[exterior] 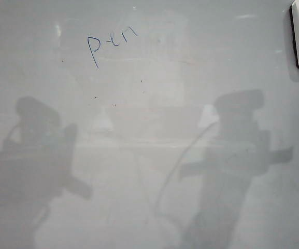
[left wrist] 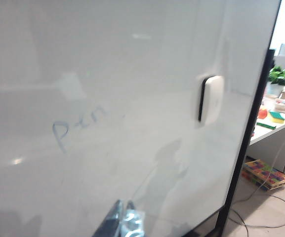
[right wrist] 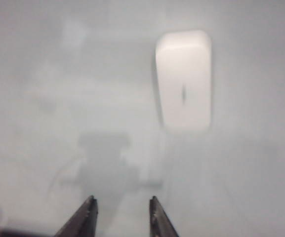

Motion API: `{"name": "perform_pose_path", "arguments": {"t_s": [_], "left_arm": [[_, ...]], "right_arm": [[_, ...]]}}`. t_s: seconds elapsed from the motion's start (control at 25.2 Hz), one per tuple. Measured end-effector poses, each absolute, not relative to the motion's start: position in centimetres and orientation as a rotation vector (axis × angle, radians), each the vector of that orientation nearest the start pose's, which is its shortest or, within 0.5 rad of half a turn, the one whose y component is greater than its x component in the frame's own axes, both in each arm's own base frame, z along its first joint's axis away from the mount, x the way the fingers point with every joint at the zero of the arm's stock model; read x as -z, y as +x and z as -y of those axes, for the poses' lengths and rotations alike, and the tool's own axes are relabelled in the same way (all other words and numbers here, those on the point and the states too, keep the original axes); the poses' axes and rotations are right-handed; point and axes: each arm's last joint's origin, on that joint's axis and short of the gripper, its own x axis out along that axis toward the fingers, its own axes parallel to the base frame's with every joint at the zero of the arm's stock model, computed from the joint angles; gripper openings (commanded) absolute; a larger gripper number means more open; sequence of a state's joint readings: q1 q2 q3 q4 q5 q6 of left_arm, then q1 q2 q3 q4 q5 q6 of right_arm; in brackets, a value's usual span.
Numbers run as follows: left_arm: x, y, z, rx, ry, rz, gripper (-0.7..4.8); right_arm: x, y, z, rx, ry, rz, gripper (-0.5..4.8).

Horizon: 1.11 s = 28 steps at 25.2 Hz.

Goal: Grab the whiteboard eraser that is attached to the surface of the whiteboard and use it to clean the writing on the whiteboard.

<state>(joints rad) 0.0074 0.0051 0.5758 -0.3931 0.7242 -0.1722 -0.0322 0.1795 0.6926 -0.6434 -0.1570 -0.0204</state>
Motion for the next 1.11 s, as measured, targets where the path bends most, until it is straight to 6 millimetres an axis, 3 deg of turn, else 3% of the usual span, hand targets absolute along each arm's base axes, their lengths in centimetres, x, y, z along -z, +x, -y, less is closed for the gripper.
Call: {"name": "perform_pose_path", "arguments": {"t_s": [0.04,0.08,0.2,0.32,0.44,0.68,0.83,1.11], "left_arm": [[-30.2,1.8,1.9,0.717,-0.107,0.092,-0.05],[-30.0,1.9,1.9,0.701,-0.115,0.074,-0.05],[-29.8,2.0,1.8,0.677,-0.128,0.047,-0.05],[-29.8,2.0,1.8,0.676,-0.128,0.046,-0.05],[-29.8,2.0,1.8,0.676,-0.129,0.046,-0.05],[-29.8,2.0,1.8,0.676,-0.129,0.046,-0.05],[-29.8,2.0,1.8,0.676,-0.129,0.046,-0.05],[-29.7,2.0,1.8,0.675,-0.131,0.040,-0.05]], "right_arm": [[-31.0,4.4,-0.3,-0.125,-0.006,-0.150,1.68],[-31.2,5.0,-0.3,-0.121,-0.010,-0.153,2.24],[-32.4,7.6,0.0,-0.038,-0.021,-0.092,2.88],[-33.0,9.5,0.1,-0.029,-0.024,-0.070,2.90],[-32.3,13.6,0.2,-0.025,-0.032,-0.118,3.07],[-31.5,18.9,0.3,-0.023,-0.071,-0.083,3.07],[-31.0,20.8,0.4,-0.023,-0.078,-0.070,3.07],[-30.1,22.4,0.0,0.000,-0.084,-0.081,3.07]]}}
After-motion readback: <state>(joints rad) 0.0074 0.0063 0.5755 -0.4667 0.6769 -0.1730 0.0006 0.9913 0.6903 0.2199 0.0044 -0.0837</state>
